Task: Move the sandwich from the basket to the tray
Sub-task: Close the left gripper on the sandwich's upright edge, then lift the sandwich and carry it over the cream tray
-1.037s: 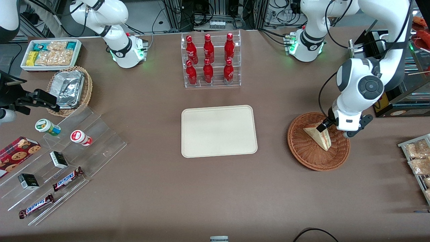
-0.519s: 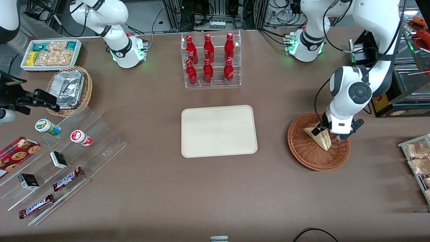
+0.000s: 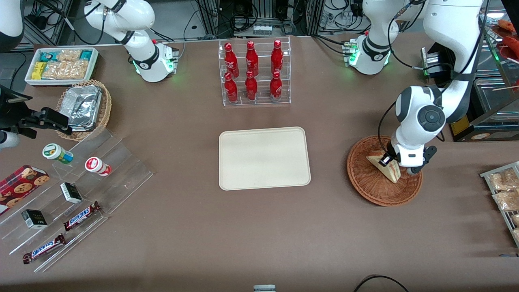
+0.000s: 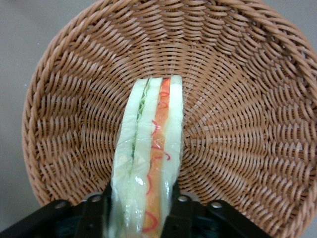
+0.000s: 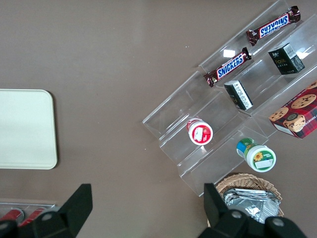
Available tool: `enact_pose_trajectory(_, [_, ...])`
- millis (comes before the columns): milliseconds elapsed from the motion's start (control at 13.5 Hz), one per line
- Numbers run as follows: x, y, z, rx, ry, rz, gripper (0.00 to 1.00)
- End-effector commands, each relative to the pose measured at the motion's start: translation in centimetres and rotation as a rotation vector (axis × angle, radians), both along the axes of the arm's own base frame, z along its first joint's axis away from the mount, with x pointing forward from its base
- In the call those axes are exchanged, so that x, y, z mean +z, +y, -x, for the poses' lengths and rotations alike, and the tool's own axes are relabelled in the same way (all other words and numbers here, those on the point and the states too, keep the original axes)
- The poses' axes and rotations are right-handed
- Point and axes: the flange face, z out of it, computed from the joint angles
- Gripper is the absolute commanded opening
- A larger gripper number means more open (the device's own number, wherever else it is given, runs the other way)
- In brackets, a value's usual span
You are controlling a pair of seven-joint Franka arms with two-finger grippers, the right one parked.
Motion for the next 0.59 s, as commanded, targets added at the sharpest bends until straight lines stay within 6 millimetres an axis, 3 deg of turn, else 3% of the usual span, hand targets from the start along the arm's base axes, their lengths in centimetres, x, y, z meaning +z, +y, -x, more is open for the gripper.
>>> enact_pose_trajectory(0, [3.0,-1.8,-1.8,-0.008,0.051,-0.032,0.0])
enact_pose_trajectory(148, [6.8,-3.2,-2.7,-0.025,0.104,-0.049,0.0])
enact_pose_trajectory(296, [10.4,-6.4,-3.2,-0.073,0.133,-0.06,0.0])
enact_pose_trajectory(519, [15.0,-13.4,-2.9,-0.195,0.128,-0.061,0.0])
